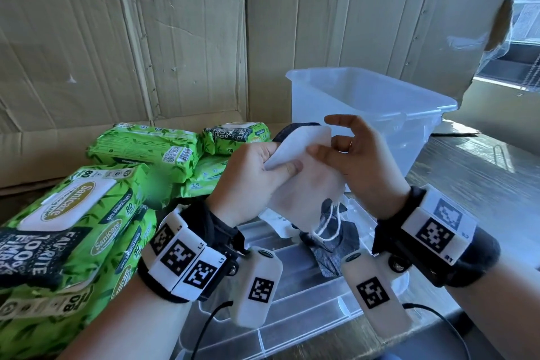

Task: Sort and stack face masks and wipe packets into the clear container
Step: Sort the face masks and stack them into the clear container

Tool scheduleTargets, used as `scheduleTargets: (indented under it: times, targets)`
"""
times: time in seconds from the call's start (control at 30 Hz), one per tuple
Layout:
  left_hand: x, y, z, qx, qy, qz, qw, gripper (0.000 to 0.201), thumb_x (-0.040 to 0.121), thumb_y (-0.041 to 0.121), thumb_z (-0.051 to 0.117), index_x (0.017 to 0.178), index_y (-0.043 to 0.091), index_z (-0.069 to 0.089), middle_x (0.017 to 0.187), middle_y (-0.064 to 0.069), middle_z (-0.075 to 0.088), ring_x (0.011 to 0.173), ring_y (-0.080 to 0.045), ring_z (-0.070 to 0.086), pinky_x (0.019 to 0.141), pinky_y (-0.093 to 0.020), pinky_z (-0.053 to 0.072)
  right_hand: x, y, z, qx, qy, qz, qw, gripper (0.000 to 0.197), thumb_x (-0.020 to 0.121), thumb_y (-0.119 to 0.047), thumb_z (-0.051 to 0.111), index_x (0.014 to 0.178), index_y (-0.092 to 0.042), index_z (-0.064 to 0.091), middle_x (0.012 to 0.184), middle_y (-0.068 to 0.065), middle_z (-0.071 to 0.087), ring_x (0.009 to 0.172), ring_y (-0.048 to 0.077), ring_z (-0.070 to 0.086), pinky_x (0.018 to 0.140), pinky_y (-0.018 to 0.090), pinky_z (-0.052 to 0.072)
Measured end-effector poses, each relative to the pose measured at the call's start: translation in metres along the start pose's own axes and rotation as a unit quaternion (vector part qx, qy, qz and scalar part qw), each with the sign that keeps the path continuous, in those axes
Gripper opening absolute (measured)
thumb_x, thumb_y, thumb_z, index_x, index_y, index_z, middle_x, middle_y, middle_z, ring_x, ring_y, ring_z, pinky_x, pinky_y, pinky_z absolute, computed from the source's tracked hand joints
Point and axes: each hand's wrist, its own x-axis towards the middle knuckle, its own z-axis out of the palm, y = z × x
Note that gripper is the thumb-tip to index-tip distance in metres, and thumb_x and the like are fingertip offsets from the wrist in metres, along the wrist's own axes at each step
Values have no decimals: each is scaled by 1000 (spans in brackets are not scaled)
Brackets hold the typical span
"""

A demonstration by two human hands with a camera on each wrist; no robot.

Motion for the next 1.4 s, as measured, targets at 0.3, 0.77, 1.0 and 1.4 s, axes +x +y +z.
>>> scheduleTargets:
  times: [0.3, 0.77, 1.0, 1.4]
  targets:
    - [1, 1, 0, 38, 15, 67, 997, 44, 81, 1, 67, 107, 34, 54, 98, 9, 66, 86, -9, 63, 80, -25, 51, 5, 0, -3, 22, -99, 4, 995, 25, 86, -4, 58, 104, 14, 55, 90, 18, 64, 72, 16, 60, 64, 23, 52]
    - [1, -1, 0, 111, 39, 108, 987, 4, 84, 32, 53, 81, 35, 53, 72, 8, 61, 76, -25, 54, 58, -20, 38, 5, 7, -2, 49, -134, -15, 990, 10, 83, 5, 57, 90, 1, 63, 74, 0, 70, 70, 12, 65, 69, 24, 54]
    - [0, 1, 0, 66, 47, 95, 992, 26, 82, 22, 57, 94, 41, 45, 92, -9, 67, 79, -31, 62, 68, -47, 51, 9, 5, -5, 36, -149, -29, 988, 17, 85, 5, 55, 87, -9, 65, 69, -7, 71, 66, 7, 66, 66, 20, 55]
    - [3, -3, -8, 111, 13, 2, 994, 42, 86, -6, 53, 86, 34, 68, 97, -5, 73, 66, -12, 57, 65, -22, 44, 22, 27, -6, -196, -169, -63, 964, 11, 90, -11, 56, 92, -21, 51, 72, -4, 58, 67, 17, 52, 69, 35, 41]
